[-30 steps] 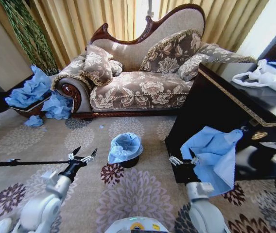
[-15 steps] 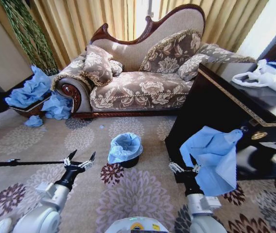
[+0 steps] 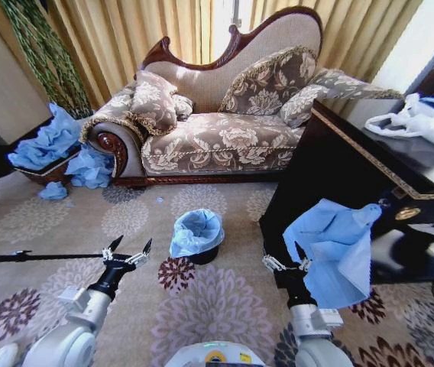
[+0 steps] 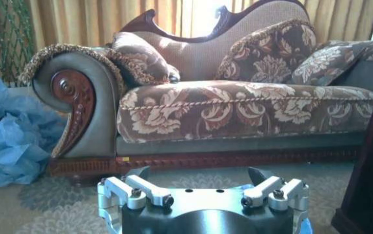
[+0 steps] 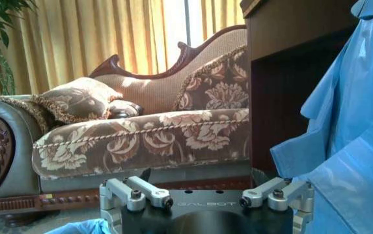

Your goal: Place a garbage bag over the trash bin.

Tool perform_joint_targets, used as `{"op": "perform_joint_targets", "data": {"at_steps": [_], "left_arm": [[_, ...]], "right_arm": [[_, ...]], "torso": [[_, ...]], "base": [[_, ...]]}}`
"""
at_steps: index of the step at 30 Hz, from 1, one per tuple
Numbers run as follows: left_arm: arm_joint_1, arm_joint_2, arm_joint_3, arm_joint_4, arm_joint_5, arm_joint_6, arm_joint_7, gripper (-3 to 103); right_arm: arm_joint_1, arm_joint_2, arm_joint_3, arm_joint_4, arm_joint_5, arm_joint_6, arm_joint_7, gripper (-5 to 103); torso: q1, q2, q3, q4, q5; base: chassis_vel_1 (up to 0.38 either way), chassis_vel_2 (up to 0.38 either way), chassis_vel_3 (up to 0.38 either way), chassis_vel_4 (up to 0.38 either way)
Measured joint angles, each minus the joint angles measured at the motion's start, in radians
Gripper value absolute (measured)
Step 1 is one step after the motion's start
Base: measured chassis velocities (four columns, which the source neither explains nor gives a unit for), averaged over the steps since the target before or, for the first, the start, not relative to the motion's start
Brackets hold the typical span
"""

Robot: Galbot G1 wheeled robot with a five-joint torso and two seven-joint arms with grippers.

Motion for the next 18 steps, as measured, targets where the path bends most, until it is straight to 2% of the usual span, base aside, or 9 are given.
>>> {"op": "perform_joint_targets", "data": {"at_steps": [18], "left_arm": [[-0.001,0.001,0.000,0.002,-0.001,0.001,-0.001,100]], "right_arm": [[0.001,-0.001,-0.001,-0.002,0.002,-0.001,0.001,100]], "torso": [[0.000,0.000,0.000,0.0000,0.0000]], "base": [[0.000,0.000,0.000,0.000]]}}
